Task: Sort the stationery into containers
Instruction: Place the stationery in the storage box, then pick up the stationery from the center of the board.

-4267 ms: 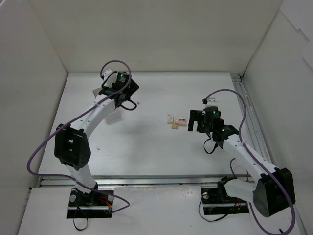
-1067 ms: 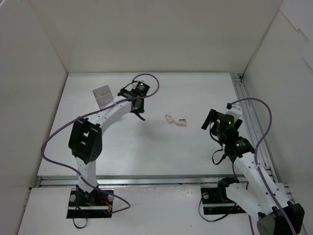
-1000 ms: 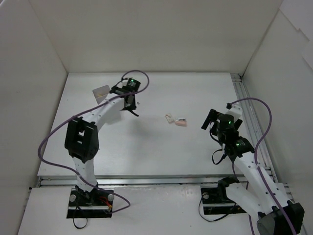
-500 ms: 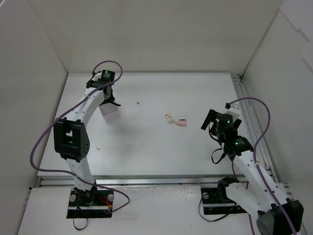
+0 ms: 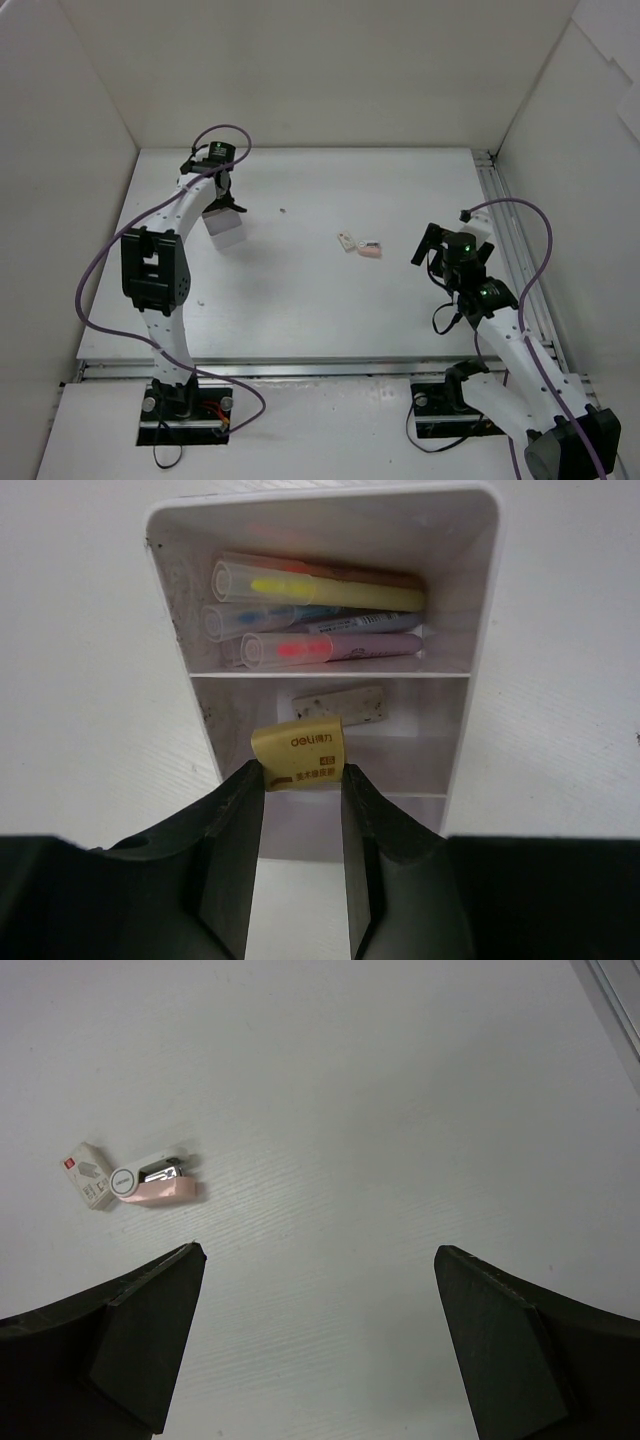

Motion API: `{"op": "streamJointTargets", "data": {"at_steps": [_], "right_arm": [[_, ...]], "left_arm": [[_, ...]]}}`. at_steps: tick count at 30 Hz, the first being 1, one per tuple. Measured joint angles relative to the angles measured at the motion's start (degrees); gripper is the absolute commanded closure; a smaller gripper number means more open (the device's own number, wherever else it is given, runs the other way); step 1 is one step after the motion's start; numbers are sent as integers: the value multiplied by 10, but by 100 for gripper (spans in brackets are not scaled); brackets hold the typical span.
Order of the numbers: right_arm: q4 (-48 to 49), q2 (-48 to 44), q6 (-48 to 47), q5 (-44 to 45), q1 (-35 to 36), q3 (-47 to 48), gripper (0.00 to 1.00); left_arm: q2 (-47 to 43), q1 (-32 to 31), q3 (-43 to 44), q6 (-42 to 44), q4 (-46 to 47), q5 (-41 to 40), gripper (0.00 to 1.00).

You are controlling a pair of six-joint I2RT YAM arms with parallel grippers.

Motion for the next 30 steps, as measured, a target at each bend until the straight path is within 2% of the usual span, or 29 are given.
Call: {"op": "streamJointTargets", "data": {"at_steps": [1,2,3,6,7,8,10,13,18,24,27,30], "right_arm": [[0,0,0,0,0,0,2],[0,0,0,0,0,0,2],[0,0,0,0,0,0,2],[0,0,0,0,0,0,2],[0,0,0,0,0,0,2],[0,0,0,0,0,0,2],[0,-1,0,0,0,0,2],[0,-3,0,0,0,0,2],[0,-2,0,-1,0,0,2],[0,38,0,-7,0,6,2],[2,76,0,-14,0,19,2],[5,91,0,-15,0,23,2]], "left_arm": [[3,0,0,0,0,0,88],[5,0,0,0,0,1,77],[6,0,0,0,0,1,74],[6,0,1,1,-1,2,43],[6,0,2,1,-1,2,29],[6,1,3,3,0,4,21],[6,0,4,1,0,6,10],[4,-4,4,1,0,4,1],[-32,-36,-4,3,-4,-6,0],[-87,-132,2,24,12,4,0],[-67,-173,30,30,19,37,0],[-8,-202,83,27,16,72,0]]}}
